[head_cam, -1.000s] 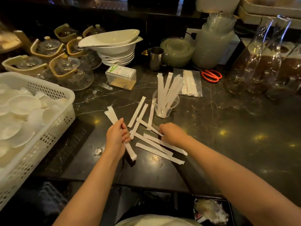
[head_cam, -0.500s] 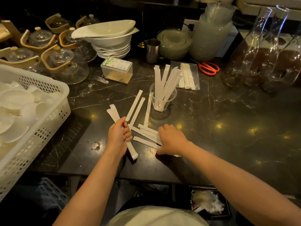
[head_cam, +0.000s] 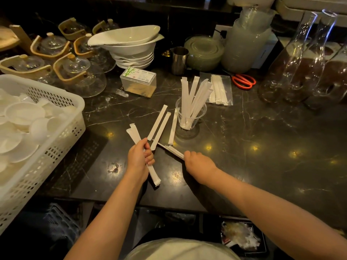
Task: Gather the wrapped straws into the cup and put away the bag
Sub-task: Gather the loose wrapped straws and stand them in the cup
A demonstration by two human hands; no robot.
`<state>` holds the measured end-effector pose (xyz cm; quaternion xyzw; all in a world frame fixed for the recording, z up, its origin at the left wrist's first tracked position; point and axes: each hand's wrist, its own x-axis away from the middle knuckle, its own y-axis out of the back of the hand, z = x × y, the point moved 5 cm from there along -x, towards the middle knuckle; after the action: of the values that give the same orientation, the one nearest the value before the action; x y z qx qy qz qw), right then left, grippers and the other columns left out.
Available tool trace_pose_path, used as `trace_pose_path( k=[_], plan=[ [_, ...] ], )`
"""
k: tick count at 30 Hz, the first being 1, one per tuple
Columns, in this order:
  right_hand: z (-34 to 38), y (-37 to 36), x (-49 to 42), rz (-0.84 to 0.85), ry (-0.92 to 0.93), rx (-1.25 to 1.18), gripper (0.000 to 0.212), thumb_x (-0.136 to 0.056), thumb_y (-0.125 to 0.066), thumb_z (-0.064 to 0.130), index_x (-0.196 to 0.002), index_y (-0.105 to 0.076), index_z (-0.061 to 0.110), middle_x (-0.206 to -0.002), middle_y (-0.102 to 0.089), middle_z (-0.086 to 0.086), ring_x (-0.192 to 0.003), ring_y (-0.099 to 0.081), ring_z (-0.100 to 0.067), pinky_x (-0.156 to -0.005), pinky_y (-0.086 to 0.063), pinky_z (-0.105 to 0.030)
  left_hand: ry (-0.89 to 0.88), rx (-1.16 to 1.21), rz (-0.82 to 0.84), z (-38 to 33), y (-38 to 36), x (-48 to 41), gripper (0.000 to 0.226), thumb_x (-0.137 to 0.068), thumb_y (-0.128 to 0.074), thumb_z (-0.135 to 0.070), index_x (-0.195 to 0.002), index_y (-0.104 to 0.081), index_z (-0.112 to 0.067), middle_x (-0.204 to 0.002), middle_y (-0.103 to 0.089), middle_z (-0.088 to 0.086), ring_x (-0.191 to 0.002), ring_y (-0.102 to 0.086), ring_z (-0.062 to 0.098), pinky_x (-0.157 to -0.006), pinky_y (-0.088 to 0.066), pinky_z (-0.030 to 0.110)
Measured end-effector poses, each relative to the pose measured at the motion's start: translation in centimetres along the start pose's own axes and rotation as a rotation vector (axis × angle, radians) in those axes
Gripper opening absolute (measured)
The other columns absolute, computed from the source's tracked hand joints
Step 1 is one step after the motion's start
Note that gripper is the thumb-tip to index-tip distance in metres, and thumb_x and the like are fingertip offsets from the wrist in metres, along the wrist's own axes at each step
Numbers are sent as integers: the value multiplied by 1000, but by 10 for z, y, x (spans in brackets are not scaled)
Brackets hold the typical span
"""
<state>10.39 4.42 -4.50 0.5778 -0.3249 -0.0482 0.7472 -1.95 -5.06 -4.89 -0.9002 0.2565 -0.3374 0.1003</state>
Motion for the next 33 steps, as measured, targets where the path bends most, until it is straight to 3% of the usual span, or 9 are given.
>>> trace_pose_path(
  k=[7, 11, 15, 19, 23, 27, 30, 33],
  plan=[
    [-23, 19, 4, 89, -45, -239, 5, -91, -39, 13, -91, -33, 12, -87, -50, -11, -70, -46, -21, -60, -37, -33, 4, 19, 26, 3, -3, -10, 27, -86, -47, -12, -59, -45, -11, -28, -28, -9, -24, -23, 4, -29, -20, 15],
    [-23, 34, 6, 171, 15, -263, 12, -92, -36, 21, -82, -31, 17, -71, -42, 0, -61, -41, -13, -51, -32, -26, 12, 4, 48, 3, -11, -13, 21, -84, -49, -12, -64, -53, -9, -30, -30, -9, -26, -24, 4, -29, -22, 15],
    [-13, 47, 5, 213, 80, -379, 25, -92, -34, 22, -68, -29, 26, -70, -44, 2, -58, -43, -12, -50, -35, -23, 14, 91, 17, -2, -12, -14, 20, -85, -50, -19, -66, -48, -13, -30, -29, -9, -27, -24, 5, -30, -23, 15],
    [-1, 61, 3, 187, 119, -590, 17, -92, -34, 18, -75, -35, 20, -71, -44, 0, -58, -46, -14, -51, -40, -23, -50, 181, 0, -16, -8, -13, 18, -79, -60, -31, -82, -49, -18, -32, -29, -7, -28, -25, 5, -31, -23, 15],
    [21, 74, -5, 180, 205, -742, 8, -93, -33, 15, -88, -38, 13, -72, -45, -4, -56, -44, -13, -50, -43, -24, -95, 168, 157, -32, -20, -7, 36, -56, -66, -43, -77, -53, -17, -36, -31, -8, -30, -27, 4, -34, -24, 13],
    [39, 79, -18, 184, 267, -802, 9, -95, -31, 17, -89, -38, 17, -69, -46, -3, -53, -45, -11, -48, -43, -20, -189, 14, 213, -47, -34, -3, 48, -50, -64, -46, -83, -60, -12, -56, -42, -4, -49, -43, 5, -42, -37, 14],
    [47, 83, -29, 171, 268, -803, 16, -96, -30, 23, -84, -40, 26, -68, -48, -2, -53, -48, -10, -44, -45, -16, -182, -19, 173, -53, -35, -7, 61, -39, -70, -44, -87, -62, -8, -50, -57, -7, -51, -57, 5, -46, -48, 19],
    [54, 87, -39, 117, 260, -823, 19, -97, -26, 30, -94, -41, 18, -68, -52, -3, -52, -51, -11, -42, -48, -16, -190, -80, 183, -54, -33, -13, 62, -42, -72, -45, -90, -63, -5, -51, -60, -2, -51, -61, 13, -47, -50, 27]
  ],
)
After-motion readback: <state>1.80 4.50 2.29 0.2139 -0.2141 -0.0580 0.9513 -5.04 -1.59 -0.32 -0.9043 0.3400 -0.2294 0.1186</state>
